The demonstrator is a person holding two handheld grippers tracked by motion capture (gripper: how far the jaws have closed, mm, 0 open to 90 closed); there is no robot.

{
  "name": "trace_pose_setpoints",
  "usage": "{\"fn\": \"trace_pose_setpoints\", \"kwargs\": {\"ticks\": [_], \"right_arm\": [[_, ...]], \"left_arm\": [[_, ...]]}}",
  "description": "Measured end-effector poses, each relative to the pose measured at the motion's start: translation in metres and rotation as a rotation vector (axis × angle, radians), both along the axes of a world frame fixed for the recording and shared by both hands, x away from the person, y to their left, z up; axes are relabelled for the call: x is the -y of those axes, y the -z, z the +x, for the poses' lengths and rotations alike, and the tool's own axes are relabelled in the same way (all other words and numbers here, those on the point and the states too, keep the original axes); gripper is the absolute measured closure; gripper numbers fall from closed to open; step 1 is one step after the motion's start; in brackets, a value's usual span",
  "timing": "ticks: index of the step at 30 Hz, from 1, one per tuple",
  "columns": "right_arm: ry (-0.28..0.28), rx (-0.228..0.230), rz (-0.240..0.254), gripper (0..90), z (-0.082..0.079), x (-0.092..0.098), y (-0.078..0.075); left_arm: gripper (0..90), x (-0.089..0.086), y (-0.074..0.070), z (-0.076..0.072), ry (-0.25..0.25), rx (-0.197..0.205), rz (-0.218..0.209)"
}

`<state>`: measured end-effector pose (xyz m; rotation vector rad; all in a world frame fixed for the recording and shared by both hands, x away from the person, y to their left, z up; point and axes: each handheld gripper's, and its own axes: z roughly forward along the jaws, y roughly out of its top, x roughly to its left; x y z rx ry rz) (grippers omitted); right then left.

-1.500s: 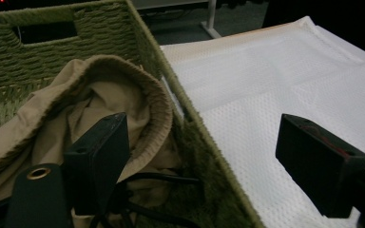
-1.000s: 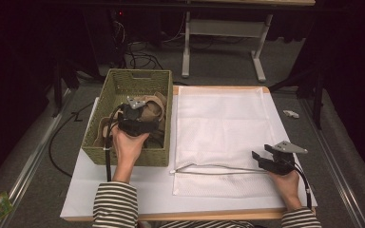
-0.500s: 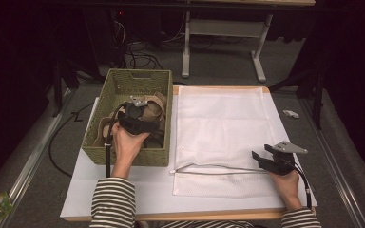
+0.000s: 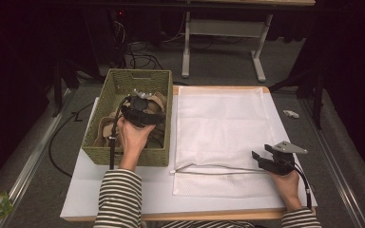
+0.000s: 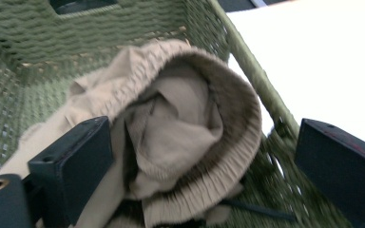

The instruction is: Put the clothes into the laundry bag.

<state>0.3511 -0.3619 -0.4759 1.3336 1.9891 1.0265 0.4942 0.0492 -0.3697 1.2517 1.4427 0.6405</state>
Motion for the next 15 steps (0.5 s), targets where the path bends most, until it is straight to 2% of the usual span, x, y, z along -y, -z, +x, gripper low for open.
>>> {"fn": "trace_pose_setpoints", "kwargs": {"ticks": [3, 6, 8, 9, 10, 11, 12, 13, 15], "right_arm": [[0.000, -0.002, -0.002, 35.6, 0.000, 0.000, 0.000], [-0.003, -0.001, -0.005, 35.5, 0.000, 0.000, 0.000], [-0.001, -0.005, -0.003, 35.5, 0.000, 0.000, 0.000], [-0.003, -0.002, -0.006, 35.5, 0.000, 0.000, 0.000], [-0.003, -0.002, -0.006, 35.5, 0.000, 0.000, 0.000], [-0.001, -0.001, -0.005, 35.3, 0.000, 0.000, 0.000], [-0.001, -0.001, -0.005, 35.3, 0.000, 0.000, 0.000], [-0.001, -0.001, -0.005, 35.2, 0.000, 0.000, 0.000], [-0.002, -0.001, -0.005, 35.2, 0.000, 0.000, 0.000]], "left_arm": [[3.9, 0.002, -0.005, 0.004, -0.013, 0.024, 0.002], [3.4, 0.003, -0.010, 0.009, -0.014, 0.018, -0.012], [3.4, 0.005, -0.010, 0.014, -0.012, 0.006, -0.016], [3.5, 0.006, -0.009, 0.022, -0.016, -0.014, -0.042], [3.5, 0.006, -0.009, 0.022, -0.016, -0.014, -0.042], [3.3, 0.008, -0.004, 0.030, -0.025, -0.048, -0.057], [3.2, 0.008, -0.004, 0.030, -0.025, -0.048, -0.057], [3.2, 0.009, 0.003, 0.037, -0.035, -0.070, -0.055], [3.2, 0.010, 0.007, 0.040, -0.040, -0.082, -0.046]]}}
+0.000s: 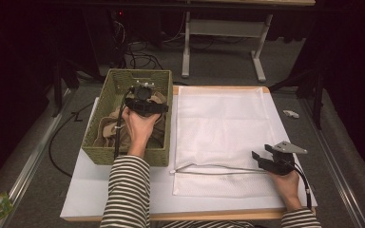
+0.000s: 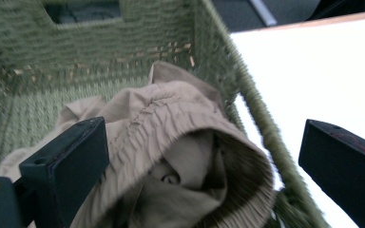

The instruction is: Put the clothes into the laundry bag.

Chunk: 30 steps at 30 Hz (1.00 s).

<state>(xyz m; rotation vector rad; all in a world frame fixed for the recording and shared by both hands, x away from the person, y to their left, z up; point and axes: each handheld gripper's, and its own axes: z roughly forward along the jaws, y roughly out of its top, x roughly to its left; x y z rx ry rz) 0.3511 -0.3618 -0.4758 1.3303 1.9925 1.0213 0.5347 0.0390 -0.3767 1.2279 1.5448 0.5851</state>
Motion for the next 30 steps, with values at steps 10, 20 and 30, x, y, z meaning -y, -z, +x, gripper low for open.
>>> {"fn": "trace_pose_setpoints", "kwargs": {"ticks": [10, 20, 30], "right_arm": [[-0.003, 0.005, -0.004, 34.9, 0.000, 0.000, 0.000], [-0.003, 0.009, -0.002, 34.4, -0.001, 0.000, 0.000], [-0.006, 0.012, -0.008, 34.3, -0.001, -0.001, 0.000]], "left_arm": [[0.0, -0.012, 0.031, 0.013, 0.015, -0.170, 0.042], [0.0, -0.028, 0.055, 0.021, 0.006, -0.292, 0.133], [0.0, -0.039, 0.071, 0.021, 0.026, -0.388, 0.098]]}}
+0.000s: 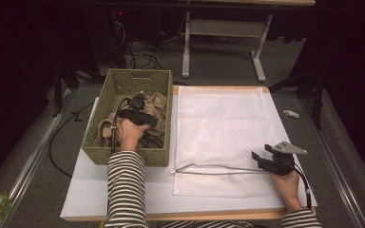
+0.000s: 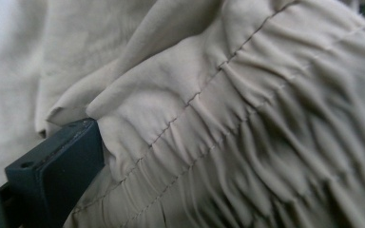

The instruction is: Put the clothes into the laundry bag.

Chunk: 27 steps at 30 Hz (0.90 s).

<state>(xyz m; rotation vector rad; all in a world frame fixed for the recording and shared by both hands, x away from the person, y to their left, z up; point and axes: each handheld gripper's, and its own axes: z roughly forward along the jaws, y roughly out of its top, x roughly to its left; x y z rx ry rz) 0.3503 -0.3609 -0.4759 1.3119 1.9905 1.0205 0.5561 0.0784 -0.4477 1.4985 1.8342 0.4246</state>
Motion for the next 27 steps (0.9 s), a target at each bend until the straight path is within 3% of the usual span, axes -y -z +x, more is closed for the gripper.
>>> {"fn": "trace_pose_setpoints", "kwargs": {"ticks": [3, 6, 12, 27], "right_arm": [[0.002, 0.000, -0.001, 34.3, 0.000, 0.000, 0.000], [-0.005, 0.001, -0.014, 34.3, 0.000, 0.000, 0.000], [-0.005, -0.001, -0.019, 34.5, 0.001, -0.001, 0.000], [-0.001, -0.011, -0.026, 34.6, 0.001, -0.002, 0.001]], "left_arm": [[0.2, -0.002, 0.005, 0.000, -0.023, -0.035, -0.037], [0.5, 0.000, 0.011, -0.003, -0.006, -0.037, -0.006], [5.7, 0.003, 0.015, -0.007, 0.003, -0.039, -0.001], [44.4, 0.007, 0.010, -0.012, 0.034, -0.080, -0.024]]}}
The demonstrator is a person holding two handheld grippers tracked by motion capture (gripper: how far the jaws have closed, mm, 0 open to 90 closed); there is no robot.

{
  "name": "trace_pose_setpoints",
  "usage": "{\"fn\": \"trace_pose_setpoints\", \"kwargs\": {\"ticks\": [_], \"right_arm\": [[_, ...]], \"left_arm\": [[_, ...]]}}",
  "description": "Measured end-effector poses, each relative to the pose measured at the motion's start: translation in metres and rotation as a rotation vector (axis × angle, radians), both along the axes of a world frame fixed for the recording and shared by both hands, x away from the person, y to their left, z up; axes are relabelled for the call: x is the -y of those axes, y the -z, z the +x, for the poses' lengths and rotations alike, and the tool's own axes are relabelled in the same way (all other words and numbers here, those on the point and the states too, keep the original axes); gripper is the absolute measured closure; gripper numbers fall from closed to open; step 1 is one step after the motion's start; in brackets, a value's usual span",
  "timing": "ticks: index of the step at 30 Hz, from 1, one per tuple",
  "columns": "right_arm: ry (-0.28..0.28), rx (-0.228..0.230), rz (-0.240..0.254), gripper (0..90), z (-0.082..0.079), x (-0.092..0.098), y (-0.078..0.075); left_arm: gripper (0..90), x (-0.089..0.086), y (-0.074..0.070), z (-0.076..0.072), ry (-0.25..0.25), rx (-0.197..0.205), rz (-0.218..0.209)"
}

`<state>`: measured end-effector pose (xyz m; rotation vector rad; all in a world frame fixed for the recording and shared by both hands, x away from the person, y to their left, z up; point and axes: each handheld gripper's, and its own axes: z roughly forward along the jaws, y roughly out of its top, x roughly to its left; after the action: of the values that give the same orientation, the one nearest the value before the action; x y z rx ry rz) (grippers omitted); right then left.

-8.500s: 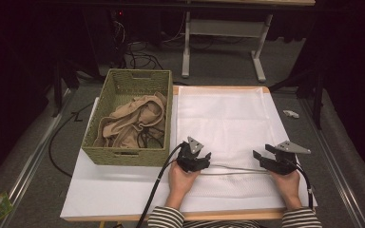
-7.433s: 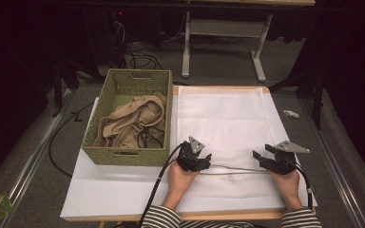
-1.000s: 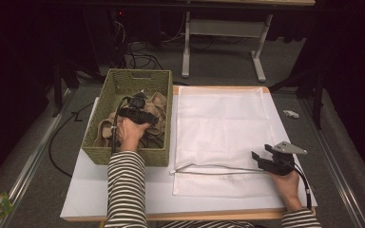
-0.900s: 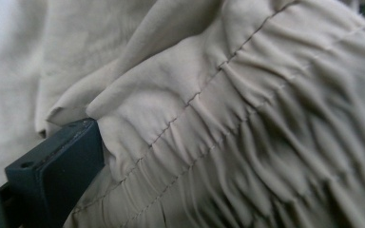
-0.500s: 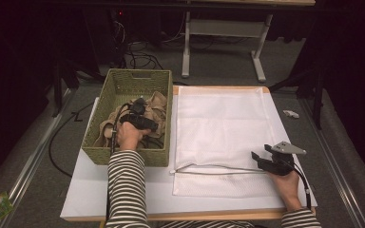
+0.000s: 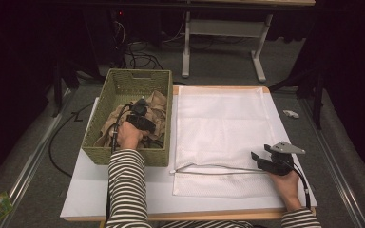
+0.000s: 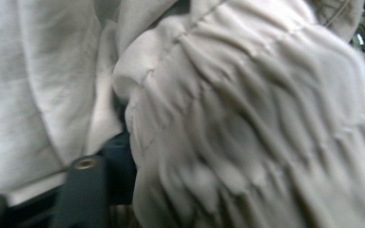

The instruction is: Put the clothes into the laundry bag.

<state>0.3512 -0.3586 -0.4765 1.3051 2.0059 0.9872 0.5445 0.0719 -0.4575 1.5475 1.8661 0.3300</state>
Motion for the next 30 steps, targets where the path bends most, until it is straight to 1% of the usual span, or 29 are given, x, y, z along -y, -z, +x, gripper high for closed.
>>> {"fn": "trace_pose_setpoints", "kwargs": {"ticks": [1, 4, 5, 6, 7, 10, 11, 12, 14, 18, 19, 20, 22, 23, 25, 29, 30], "right_arm": [[-0.001, 0.002, -0.001, 34.6, 0.000, 0.000, 0.000], [-0.001, 0.002, -0.002, 34.6, 0.000, 0.000, 0.000], [-0.001, 0.001, 0.000, 34.6, 0.000, 0.000, 0.000], [-0.001, 0.001, 0.000, 34.6, 0.000, 0.000, 0.000], [-0.002, 0.004, -0.001, 34.5, 0.000, 0.000, 0.000], [-0.002, 0.005, -0.001, 34.4, 0.000, 0.000, 0.000], [0.002, 0.003, 0.002, 34.4, 0.000, 0.000, 0.000], [0.000, 0.005, -0.001, 34.4, 0.000, 0.000, 0.000], [-0.002, 0.004, -0.001, 34.4, 0.000, 0.000, 0.000], [-0.001, 0.006, -0.002, 34.3, -0.001, 0.000, 0.000], [0.001, 0.004, -0.001, 34.3, -0.001, 0.000, 0.000], [0.001, 0.004, -0.001, 34.3, -0.001, 0.000, 0.000], [0.000, 0.005, 0.000, 34.3, -0.001, 0.000, 0.000], [0.001, 0.006, -0.001, 34.2, -0.001, 0.000, 0.000], [0.003, 0.003, -0.002, 34.3, -0.001, 0.000, 0.000], [0.001, 0.002, -0.002, 34.3, 0.000, 0.000, 0.000], [0.000, 0.003, -0.007, 34.3, 0.000, 0.000, 0.000]], "left_arm": [[50.2, 0.000, -0.001, 0.000, -0.005, -0.005, -0.005], [58.8, -0.001, -0.003, 0.001, -0.009, -0.014, -0.009], [61.1, -0.001, -0.005, 0.001, -0.017, -0.017, -0.010], [62.7, -0.001, -0.005, 0.001, -0.017, -0.017, -0.010], [64.1, -0.001, -0.008, 0.002, -0.017, -0.024, -0.007], [66.3, -0.001, -0.011, 0.002, -0.004, -0.023, 0.002], [67.9, -0.001, -0.016, 0.001, 0.004, -0.007, 0.008], [68.3, -0.001, -0.016, 0.001, 0.004, -0.007, 0.008], [68.4, -0.002, -0.020, -0.001, 0.008, 0.012, 0.000], [68.8, -0.006, -0.033, -0.008, 0.025, 0.077, 0.002], [69.1, -0.008, -0.041, -0.012, 0.021, 0.124, -0.007], [69.3, -0.008, -0.041, -0.012, 0.021, 0.124, -0.007], [69.6, -0.010, -0.051, -0.015, 0.020, 0.176, -0.024], [69.6, -0.011, -0.056, -0.017, 0.016, 0.197, -0.041], [69.9, -0.014, -0.065, -0.020, 0.001, 0.230, -0.072], [70.0, -0.017, -0.080, -0.029, 0.009, 0.298, -0.085], [70.0, -0.018, -0.083, -0.031, 0.010, 0.306, -0.093]]}}
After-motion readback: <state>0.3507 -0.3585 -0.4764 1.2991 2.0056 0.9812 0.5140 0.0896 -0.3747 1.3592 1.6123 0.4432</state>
